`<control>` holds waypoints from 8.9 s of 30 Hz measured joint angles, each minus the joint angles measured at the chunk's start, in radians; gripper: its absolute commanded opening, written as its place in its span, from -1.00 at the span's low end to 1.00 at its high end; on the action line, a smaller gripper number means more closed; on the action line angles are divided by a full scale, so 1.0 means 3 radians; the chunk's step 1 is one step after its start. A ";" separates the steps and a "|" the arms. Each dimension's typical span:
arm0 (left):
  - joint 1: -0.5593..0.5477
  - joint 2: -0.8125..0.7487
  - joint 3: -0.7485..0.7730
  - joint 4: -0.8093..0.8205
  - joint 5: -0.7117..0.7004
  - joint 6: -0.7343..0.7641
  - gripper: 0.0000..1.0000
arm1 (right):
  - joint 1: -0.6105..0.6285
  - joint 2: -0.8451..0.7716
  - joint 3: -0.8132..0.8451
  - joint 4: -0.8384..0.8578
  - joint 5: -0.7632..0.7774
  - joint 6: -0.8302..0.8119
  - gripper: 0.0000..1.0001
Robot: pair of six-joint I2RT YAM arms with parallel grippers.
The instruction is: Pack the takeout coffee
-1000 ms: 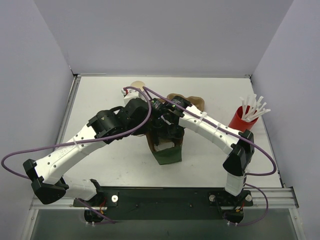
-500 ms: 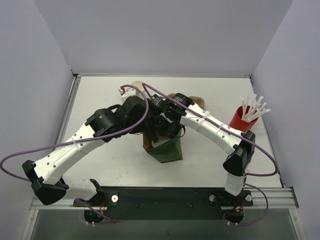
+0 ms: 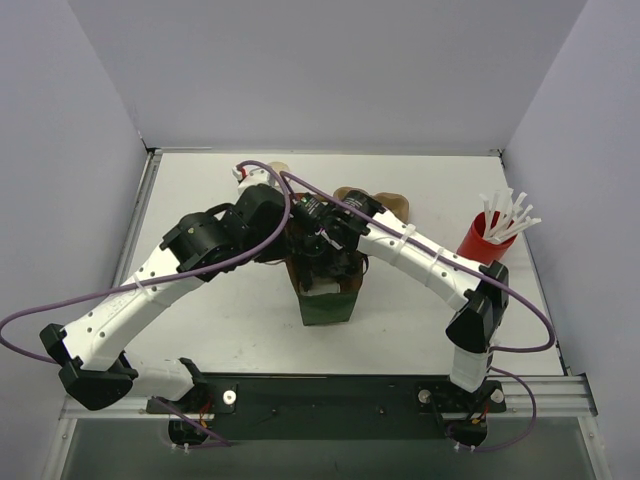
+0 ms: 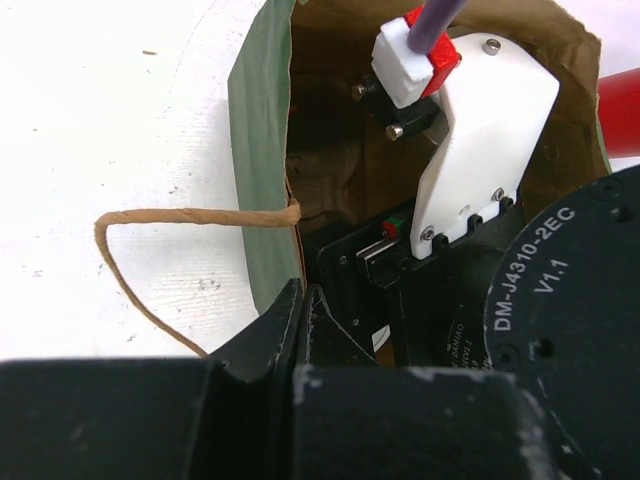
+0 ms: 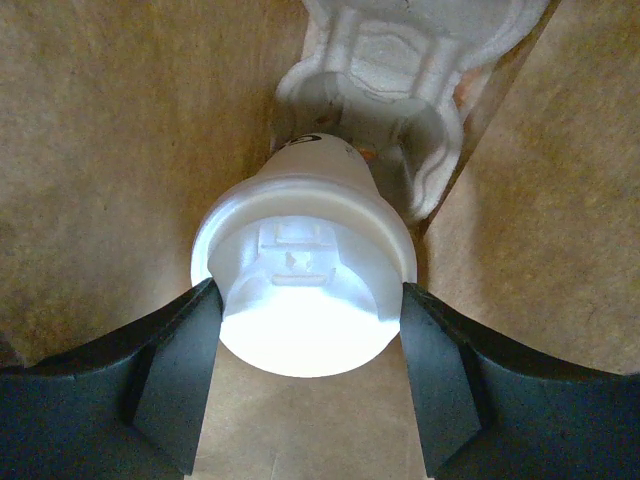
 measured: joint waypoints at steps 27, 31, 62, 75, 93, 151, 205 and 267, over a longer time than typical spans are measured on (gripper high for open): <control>0.0005 -0.0076 -0.0324 0.0095 0.0145 -0.0014 -1.00 | -0.0094 0.0120 -0.0369 0.0314 -0.0273 0.0186 -0.41; 0.0005 -0.0079 -0.0331 0.0104 0.0159 -0.0019 -1.00 | -0.0100 0.0078 -0.0445 0.0392 -0.0277 0.0214 -0.41; 0.0005 -0.0078 -0.0337 0.0093 0.0259 -0.0066 -1.00 | -0.0100 -0.0028 -0.0829 0.0735 0.0084 0.0300 -0.42; 0.0005 -0.0069 -0.0337 0.0090 0.0296 -0.0066 -1.00 | -0.0100 -0.0033 -0.0919 0.0863 0.0118 0.0300 -0.42; 0.0005 -0.0050 -0.0337 0.0092 0.0337 -0.0066 -1.00 | -0.0100 -0.0144 -0.1128 0.1043 0.0178 0.0310 -0.43; 0.0053 -0.0050 -0.0463 0.0266 0.0369 -0.0060 -1.00 | -0.0093 -0.0203 -0.1339 0.1264 0.0258 0.0336 -0.42; 0.0122 -0.0392 -0.1005 0.0912 0.0384 0.0261 -1.00 | -0.0048 -0.0106 -0.1197 0.1094 0.0234 0.0300 -0.33; 0.0160 -0.0354 -0.0904 0.0989 0.0425 0.0490 -1.00 | -0.0064 -0.0134 -0.0537 0.0301 0.0417 0.0276 0.73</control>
